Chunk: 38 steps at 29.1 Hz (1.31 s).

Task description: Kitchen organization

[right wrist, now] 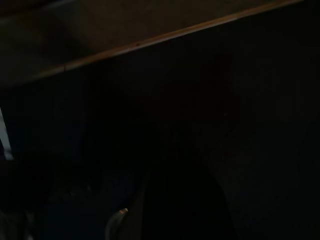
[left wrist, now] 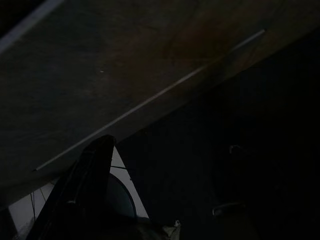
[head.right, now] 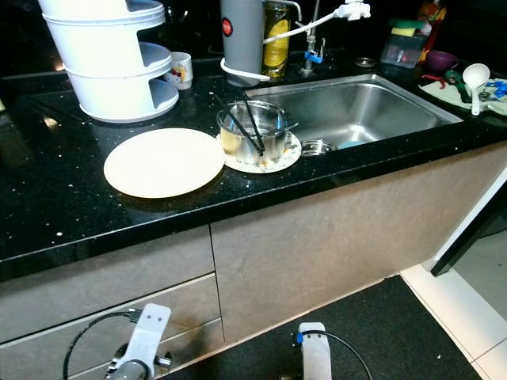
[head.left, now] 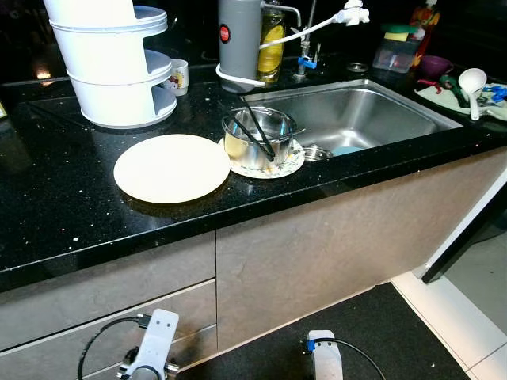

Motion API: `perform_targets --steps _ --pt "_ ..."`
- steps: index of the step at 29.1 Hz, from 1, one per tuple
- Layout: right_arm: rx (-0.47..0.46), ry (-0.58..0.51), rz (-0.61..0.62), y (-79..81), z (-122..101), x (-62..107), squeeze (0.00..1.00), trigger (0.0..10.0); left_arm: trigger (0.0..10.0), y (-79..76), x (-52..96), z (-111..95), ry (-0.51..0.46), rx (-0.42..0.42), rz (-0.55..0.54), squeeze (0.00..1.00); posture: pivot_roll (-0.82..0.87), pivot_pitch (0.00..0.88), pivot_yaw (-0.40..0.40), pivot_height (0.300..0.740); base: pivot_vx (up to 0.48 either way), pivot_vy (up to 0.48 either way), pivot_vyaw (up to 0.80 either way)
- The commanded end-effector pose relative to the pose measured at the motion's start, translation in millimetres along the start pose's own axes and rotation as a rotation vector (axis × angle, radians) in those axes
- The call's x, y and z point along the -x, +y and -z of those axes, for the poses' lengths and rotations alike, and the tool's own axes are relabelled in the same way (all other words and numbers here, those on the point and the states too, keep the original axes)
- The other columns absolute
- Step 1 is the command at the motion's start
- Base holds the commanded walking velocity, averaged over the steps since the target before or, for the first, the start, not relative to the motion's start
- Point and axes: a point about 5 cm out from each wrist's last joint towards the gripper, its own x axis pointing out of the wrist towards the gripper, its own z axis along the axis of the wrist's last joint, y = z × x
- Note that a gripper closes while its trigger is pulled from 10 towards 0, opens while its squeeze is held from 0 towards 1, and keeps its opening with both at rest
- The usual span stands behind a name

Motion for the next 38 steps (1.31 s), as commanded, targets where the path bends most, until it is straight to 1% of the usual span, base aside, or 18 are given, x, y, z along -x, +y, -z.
perform_targets --steps 1,4,5,7,10,15,16,17,18,20,22,25,28,31,33,34,37,38 --pt "0.025 0.014 -0.012 2.1 8 1.6 0.0 10.0 10.0 0.5 3.2 10 0.011 -0.014 -0.009 0.0 -0.07 0.159 -0.053 0.74 0.0 0.0 0.0" --pt "0.061 0.018 -0.032 2.6 11 2.4 0.0 10.0 10.0 -1.8 6.1 17 0.022 -0.014 -0.003 0.0 -0.05 0.147 -0.061 0.74 0.0 0.0 0.0" --pt "0.13 0.017 -0.069 2.2 14 3.9 0.0 10.0 10.0 -7.6 13.5 31 0.012 -0.019 0.041 0.0 -0.05 0.133 -0.068 0.74 0.0 0.0 0.0" --pt "0.151 0.013 -0.08 1.3 14 4.4 0.0 10.0 10.0 -9.4 16.3 35 0.005 -0.035 0.059 0.0 -0.05 0.129 -0.076 0.74 0.0 0.0 0.0" --pt "0.161 0.003 -0.099 -3.8 13 5.5 0.0 10.0 10.0 -7.6 18.7 38 -0.022 -0.02 0.088 0.0 -0.04 0.122 -0.086 0.74 0.0 0.0 0.0" --pt "0.127 0.022 -0.047 -14.9 16 7.3 0.0 10.0 10.0 -15.0 18.0 30 -0.059 -0.013 0.124 0.0 -0.04 0.109 -0.095 0.74 0.0 0.0 0.0" --pt "0.106 0.033 -0.026 -17.4 19 8.1 0.0 10.0 10.0 -18.7 16.0 28 -0.028 -0.027 0.132 0.0 -0.05 0.115 -0.096 0.74 0.0 0.0 0.0" --pt "0.098 0.037 -0.015 -18.3 22 8.8 0.0 10.0 10.0 -22.4 14.9 24 -0.028 -0.099 0.115 0.0 -0.06 0.111 -0.073 0.74 0.0 0.0 0.0" --pt "0.098 0.037 -0.015 -18.3 22 8.8 0.0 10.0 10.0 -22.4 14.9 24 -0.028 -0.099 0.115 0.0 -0.06 0.111 -0.073 0.74 0.0 0.0 0.0" --pt "0.096 0.03 -0.016 -14.8 23 8.9 0.0 10.0 10.0 -29.3 15.0 21 -0.034 -0.159 0.147 0.0 -0.08 0.11 -0.047 0.74 0.0 0.0 0.0" --pt "0.109 0.019 -0.022 -10.5 23 8.5 0.0 10.0 10.0 -30.9 15.5 21 -0.048 -0.184 0.151 0.0 -0.1 0.109 -0.015 0.74 0.0 0.0 0.0" --pt "0.118 0.004 -0.028 -7.7 20 7.7 0.0 10.0 10.0 -31.1 15.0 19 -0.055 -0.184 0.147 0.0 -0.11 0.102 0.016 0.74 0.0 0.0 0.0" --pt "0.113 -0.013 -0.036 -5.4 15 6.2 0.0 10.0 10.0 -30.9 14.9 18 -0.066 -0.19 0.148 0.0 -0.1 0.105 0.017 0.74 0.0 0.0 0.0" --pt "0.147 0.002 -0.053 -3.4 16 5.7 0.0 10.0 10.0 -29.3 15.9 22 -0.056 -0.211 0.147 0.0 -0.09 0.097 0.011 0.74 0.0 0.0 0.0" --pt "0.168 0.009 -0.058 -3.3 15 5.4 0.0 10.0 10.0 -24.8 15.9 26 -0.039 -0.218 0.129 0.0 -0.08 0.095 -0.007 0.74 0.0 0.0 0.0" --pt "0.164 0.005 -0.058 -3.2 12 4.6 0.0 10.0 10.0 -19.6 15.0 27 -0.024 -0.23 0.106 0.0 -0.01 0.101 -0.05 0.74 0.0 0.0 0.0" --pt "0.134 -0.008 -0.052 -2.8 11 4.3 0.0 10.0 10.0 -15.7 15.9 33 -0.002 -0.25 0.106 0.0 0.0 0.093 -0.04 0.74 0.0 0.0 0.0" --pt "0.123 -0.014 -0.055 -1.1 11 4.2 0.0 10.0 10.0 -12.5 16.7 37 0.002 -0.272 0.103 0.0 0.03 0.065 -0.043 0.74 0.0 0.0 0.0"
